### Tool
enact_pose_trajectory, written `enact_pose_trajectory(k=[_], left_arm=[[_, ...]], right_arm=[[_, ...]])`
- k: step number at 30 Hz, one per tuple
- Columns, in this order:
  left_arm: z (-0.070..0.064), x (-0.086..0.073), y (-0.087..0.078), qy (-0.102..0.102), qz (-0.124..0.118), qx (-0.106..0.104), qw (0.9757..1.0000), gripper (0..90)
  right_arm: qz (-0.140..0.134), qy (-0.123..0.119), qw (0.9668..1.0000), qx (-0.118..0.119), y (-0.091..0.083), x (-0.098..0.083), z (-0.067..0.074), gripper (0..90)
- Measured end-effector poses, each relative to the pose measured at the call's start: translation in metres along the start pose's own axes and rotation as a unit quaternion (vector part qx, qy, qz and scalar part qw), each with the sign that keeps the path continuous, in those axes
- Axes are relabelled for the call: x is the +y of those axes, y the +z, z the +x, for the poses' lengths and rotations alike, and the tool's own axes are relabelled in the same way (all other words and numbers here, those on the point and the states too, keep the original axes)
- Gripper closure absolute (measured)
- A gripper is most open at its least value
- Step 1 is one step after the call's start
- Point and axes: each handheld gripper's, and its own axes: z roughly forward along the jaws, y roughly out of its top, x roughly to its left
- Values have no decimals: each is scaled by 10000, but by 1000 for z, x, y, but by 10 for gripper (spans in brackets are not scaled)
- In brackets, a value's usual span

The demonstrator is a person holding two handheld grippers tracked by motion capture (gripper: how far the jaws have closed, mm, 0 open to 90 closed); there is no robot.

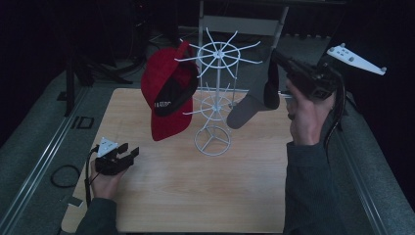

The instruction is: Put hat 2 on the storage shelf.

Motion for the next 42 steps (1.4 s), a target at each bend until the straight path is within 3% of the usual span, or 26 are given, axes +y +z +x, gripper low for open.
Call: enact_pose_trajectory(k=[15, 23, 31, 36, 38, 42], left_arm=[[1, -1, 0, -26, -9, -9, 10000, 499], [1, 0, 0, -31, -8, -17, 10000, 498], [2, 0, -1, -21, -5, -19, 10000, 497], [1, -1, -1, -22, -5, -21, 10000, 496], [1, -1, -1, -20, -5, -26, 10000, 495], [1, -1, 0, -22, -8, -35, 10000, 495]], right_arm=[[-1, 19, 9996, 274, 15, 6, 9, 885], [258, -77, 9988, 402, 28, 4, 13, 885], [445, -109, 9982, 394, 37, -5, 14, 881], [554, -247, 9976, 342, 37, -9, 18, 875], [624, -382, 9969, 288, 36, -10, 21, 833], [544, -427, 9972, 296, 31, -8, 22, 765]])
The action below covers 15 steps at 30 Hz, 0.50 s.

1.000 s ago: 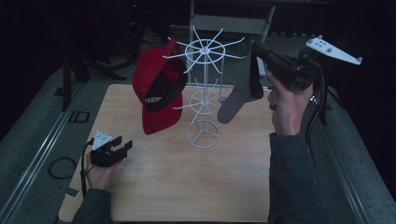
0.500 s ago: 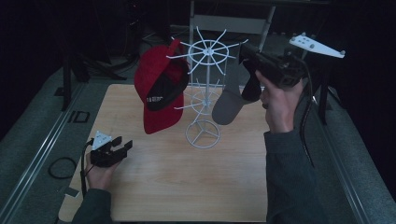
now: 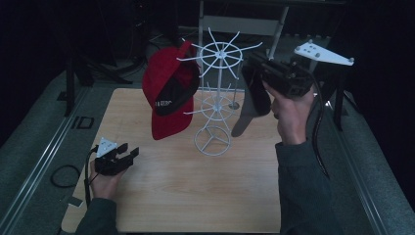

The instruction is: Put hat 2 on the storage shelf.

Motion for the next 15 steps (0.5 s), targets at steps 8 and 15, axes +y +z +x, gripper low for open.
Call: enact_pose_trajectory(k=[8, 15], left_arm=[[0, 0, 0, 6, 3, 1, 10000, 495], [-1, 0, 1, 19, 29, -2, 10000, 494]], right_arm=[[-45, -60, 9997, -248, -8, 2, -3, 698], [-115, 87, 9995, -286, -14, -8, -12, 698]])
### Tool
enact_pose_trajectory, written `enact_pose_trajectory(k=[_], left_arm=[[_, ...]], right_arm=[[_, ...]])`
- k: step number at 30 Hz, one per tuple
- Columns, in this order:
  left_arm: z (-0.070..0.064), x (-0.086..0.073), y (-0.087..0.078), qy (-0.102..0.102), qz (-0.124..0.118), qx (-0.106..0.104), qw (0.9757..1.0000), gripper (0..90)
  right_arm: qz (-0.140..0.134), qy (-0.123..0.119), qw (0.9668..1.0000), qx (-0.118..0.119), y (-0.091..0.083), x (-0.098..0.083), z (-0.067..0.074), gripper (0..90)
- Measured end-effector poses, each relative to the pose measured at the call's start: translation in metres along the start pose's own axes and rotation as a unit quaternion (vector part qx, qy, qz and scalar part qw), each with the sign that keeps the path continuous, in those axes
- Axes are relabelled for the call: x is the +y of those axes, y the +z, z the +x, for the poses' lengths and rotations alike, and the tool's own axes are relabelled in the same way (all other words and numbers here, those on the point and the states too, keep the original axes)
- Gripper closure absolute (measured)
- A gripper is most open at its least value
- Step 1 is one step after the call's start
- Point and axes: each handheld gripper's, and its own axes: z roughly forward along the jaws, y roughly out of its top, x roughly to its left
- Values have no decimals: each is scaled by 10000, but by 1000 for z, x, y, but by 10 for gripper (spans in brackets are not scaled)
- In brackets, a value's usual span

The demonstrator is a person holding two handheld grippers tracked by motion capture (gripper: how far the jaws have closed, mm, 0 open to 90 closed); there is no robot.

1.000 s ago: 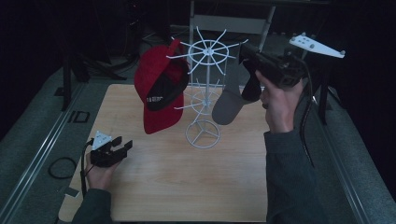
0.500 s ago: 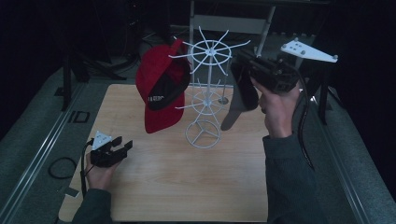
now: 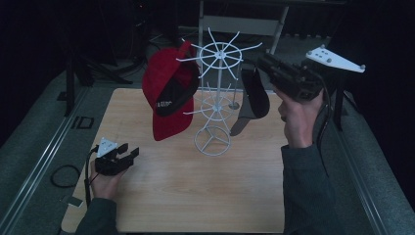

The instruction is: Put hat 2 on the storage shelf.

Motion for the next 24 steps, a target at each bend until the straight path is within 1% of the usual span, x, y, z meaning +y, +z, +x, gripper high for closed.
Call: enact_pose_trajectory(k=[2, 5, 6, 7, 8, 9, 17, 24], left_arm=[[0, 0, 0, 0, 0, 3, 10000, 493], [0, 0, 0, -7, -2, 7, 10000, 493], [0, 0, 0, -5, -3, 5, 10000, 493], [0, 0, 0, -5, -3, 5, 10000, 493], [0, 0, 0, -5, -4, 9, 10000, 493], [-1, 0, 0, -6, -6, 9, 10000, 493], [0, 0, 1, -4, 8, 12, 10000, 492], [0, -1, 1, 3, 10, 17, 10000, 492]], right_arm=[[-5, 56, 10000, -17, -2, -4, -3, 699], [7, 72, 10000, -54, -3, -8, -6, 699], [10, 120, 9999, -74, -4, -12, -9, 699], [10, 120, 9999, -74, -4, -12, -9, 699], [6, 187, 9998, -104, -6, -16, -13, 700], [6, 187, 9998, -104, -6, -16, -13, 700], [71, 406, 9989, -227, -11, -33, -28, 705], [156, 479, 9983, -277, -11, -42, -34, 712]])
